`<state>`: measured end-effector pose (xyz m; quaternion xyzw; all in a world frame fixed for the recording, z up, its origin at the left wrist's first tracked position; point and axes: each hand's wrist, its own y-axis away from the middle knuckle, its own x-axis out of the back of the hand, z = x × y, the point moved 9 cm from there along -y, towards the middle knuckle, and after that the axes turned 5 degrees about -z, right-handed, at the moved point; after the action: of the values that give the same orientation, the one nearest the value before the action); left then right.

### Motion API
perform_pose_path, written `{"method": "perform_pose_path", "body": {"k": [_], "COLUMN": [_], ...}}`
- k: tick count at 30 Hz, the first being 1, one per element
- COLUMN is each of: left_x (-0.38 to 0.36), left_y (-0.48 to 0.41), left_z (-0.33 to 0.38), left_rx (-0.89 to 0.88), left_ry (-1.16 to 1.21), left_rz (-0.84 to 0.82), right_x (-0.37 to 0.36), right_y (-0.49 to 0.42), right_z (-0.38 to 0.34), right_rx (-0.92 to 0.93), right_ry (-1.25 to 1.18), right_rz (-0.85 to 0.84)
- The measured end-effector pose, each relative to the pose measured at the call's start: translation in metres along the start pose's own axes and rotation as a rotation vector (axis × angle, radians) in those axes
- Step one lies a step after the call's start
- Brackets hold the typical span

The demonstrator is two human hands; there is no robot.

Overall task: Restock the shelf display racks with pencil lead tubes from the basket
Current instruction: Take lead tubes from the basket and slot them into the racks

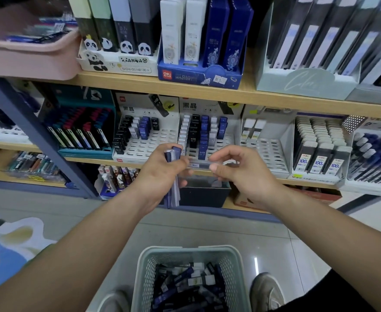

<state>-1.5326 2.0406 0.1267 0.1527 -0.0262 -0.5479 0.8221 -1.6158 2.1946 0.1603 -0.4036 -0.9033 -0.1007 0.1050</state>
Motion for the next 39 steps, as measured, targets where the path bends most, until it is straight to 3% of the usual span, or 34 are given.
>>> {"method": "perform_pose_path", "body": {"k": [14, 20, 29, 39], "left_x": [-0.019, -0.026, 0.054, 0.169], "left_y": [-0.013, -0.006, 0.009, 0.044], "left_z": [-0.013, -0.015, -0.008, 0.009], "left_rx": [-0.011, -0.009, -0.003, -0.088], "left_ry": [-0.151, -0.112, -0.115, -0.051], "left_rz": [-0.106, -0.144, 0.055, 0.284], "right_x": [0.024, 0.023, -0.016, -0.146], "right_y": [-0.010, -0.013, -0.042, -0.163], "right_z": [0.002, 0.007, -0.030, -0.053], "right_rx": [0.046, -0.036, 0.117, 0.315], "right_ry": [-0.074, -0.302, 0.006, 0.433], "right_rz": [0.071, 0.054, 0.044, 0.007]}}
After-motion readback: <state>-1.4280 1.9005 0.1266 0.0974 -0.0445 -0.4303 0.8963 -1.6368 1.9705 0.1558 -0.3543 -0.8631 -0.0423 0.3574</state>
